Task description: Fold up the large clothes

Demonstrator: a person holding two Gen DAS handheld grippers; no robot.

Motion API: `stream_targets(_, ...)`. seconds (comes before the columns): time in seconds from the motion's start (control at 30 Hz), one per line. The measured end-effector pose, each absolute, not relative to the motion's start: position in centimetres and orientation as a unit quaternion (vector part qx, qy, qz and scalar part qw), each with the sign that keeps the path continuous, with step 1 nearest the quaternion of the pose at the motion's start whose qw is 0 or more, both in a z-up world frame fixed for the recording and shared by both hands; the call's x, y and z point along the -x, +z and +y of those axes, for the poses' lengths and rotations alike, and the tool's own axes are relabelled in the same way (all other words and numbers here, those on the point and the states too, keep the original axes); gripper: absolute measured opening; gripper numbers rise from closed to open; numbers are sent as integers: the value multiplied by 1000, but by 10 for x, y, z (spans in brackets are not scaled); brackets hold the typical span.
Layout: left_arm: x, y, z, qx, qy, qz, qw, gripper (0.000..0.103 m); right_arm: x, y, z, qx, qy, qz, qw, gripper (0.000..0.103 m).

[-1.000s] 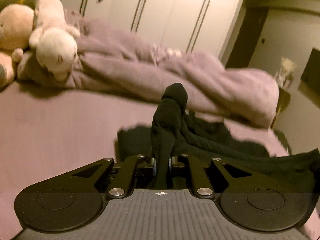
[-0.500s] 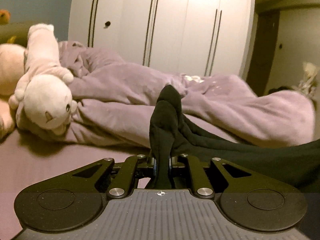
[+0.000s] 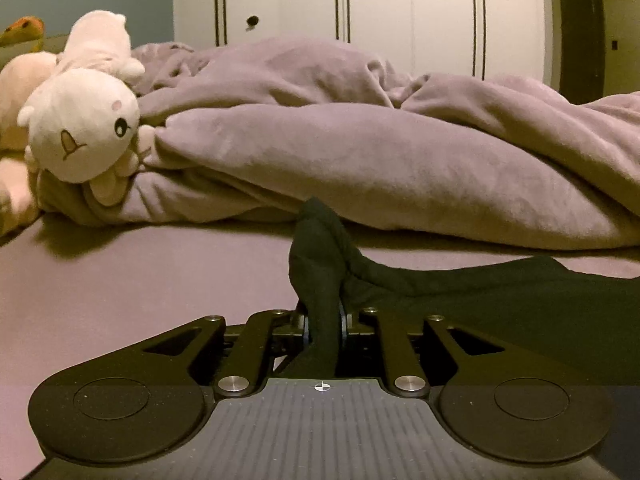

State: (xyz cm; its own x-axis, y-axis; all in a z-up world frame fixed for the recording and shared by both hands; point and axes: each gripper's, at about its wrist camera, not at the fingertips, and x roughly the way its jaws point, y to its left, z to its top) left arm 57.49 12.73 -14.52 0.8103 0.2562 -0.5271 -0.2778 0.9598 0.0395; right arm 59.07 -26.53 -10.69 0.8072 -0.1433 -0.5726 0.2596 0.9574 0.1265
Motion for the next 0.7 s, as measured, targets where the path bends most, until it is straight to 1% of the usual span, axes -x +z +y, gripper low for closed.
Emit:
stream_targets(0.2, -592, -168, 132, 38, 140, 311, 939, 25, -602, -136, -271, -118, -108, 299, 941, 10)
stream_targets(0.27, -596, -172, 133, 41, 139, 318, 937, 27, -605, -145, -277, -136, -108, 310, 935, 13)
stream_targets(0.33, -597, -175, 133, 45, 139, 324, 935, 32, -609, -152, -284, -157, -109, 314, 930, 15)
stream_targets(0.4, -599, -178, 135, 50, 139, 327, 933, 34, -612, -156, -288, -170, -108, 319, 926, 17)
stream_targets(0.5, -601, -178, 138, 55, 143, 332, 931, 40, -618, -158, -289, -172, -110, 325, 923, 18)
stream_targets(0.53, -600, -177, 138, 56, 146, 333, 930, 50, -620, -158, -289, -170, -110, 328, 923, 18)
stream_targets(0.57, -599, -176, 139, 58, 158, 334, 928, 56, -619, -156, -288, -167, -111, 327, 923, 18)
stream_targets(0.6, -597, -176, 140, 62, 168, 335, 925, 66, -618, -155, -288, -166, -112, 324, 925, 21)
stream_targets(0.63, -595, -174, 143, 70, 175, 337, 922, 73, -615, -153, -288, -167, -116, 318, 926, 30)
stream_targets(0.7, -587, -167, 150, 86, 181, 338, 920, 77, -604, -144, -292, -182, -130, 298, 928, 42)
